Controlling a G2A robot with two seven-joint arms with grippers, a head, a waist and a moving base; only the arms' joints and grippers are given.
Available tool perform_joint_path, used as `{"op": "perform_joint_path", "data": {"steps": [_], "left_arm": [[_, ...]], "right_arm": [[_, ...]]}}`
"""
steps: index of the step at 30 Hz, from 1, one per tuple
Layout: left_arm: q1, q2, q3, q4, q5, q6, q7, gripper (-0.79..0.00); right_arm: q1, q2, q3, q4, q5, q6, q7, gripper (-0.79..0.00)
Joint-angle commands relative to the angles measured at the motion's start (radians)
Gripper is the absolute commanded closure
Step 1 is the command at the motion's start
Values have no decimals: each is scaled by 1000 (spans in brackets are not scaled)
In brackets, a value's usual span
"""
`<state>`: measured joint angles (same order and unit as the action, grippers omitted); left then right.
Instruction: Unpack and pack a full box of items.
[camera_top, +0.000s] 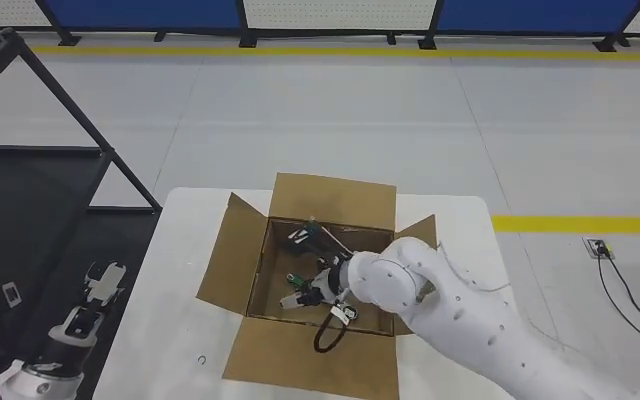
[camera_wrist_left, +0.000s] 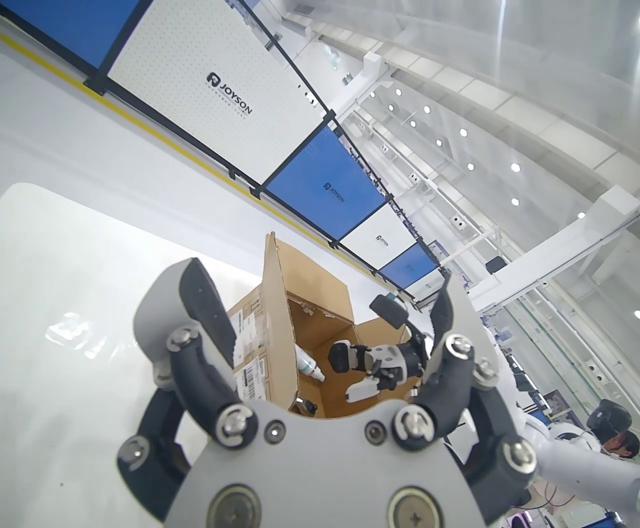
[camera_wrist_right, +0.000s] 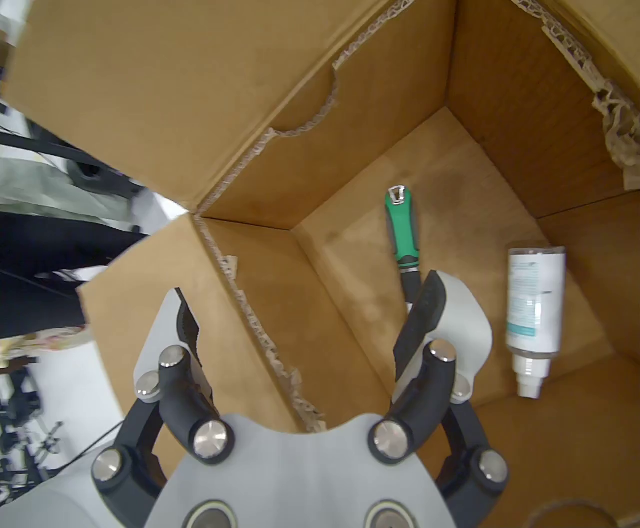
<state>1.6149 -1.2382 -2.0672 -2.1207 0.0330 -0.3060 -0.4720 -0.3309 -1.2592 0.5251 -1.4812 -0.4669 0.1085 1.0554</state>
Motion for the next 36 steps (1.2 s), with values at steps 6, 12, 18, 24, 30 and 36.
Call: {"op": "perform_joint_path", "data": {"steps": [6,12,18,24,30,36], "left_arm": [[-55,18,-52,74,-79,-10,-87,-785],[-105,32,-74,133,-123,-7,-136,-785],[-131,43,-77,160,-138,-2,-149,-785],[-139,50,-73,159,-143,5,-150,-785],[-136,56,-71,148,-143,9,-145,-785],[-127,61,-67,142,-139,12,-136,-785]], "right_arm": [[126,-121,-169,199,-88,30,62,-785],[175,-216,-238,378,-70,-24,115,-665],[197,-294,-280,524,-78,-44,160,-465],[199,-353,-297,656,-93,-69,151,-419],[194,-401,-299,769,-100,-108,130,-385],[191,-438,-297,856,-112,-136,127,-366]]}}
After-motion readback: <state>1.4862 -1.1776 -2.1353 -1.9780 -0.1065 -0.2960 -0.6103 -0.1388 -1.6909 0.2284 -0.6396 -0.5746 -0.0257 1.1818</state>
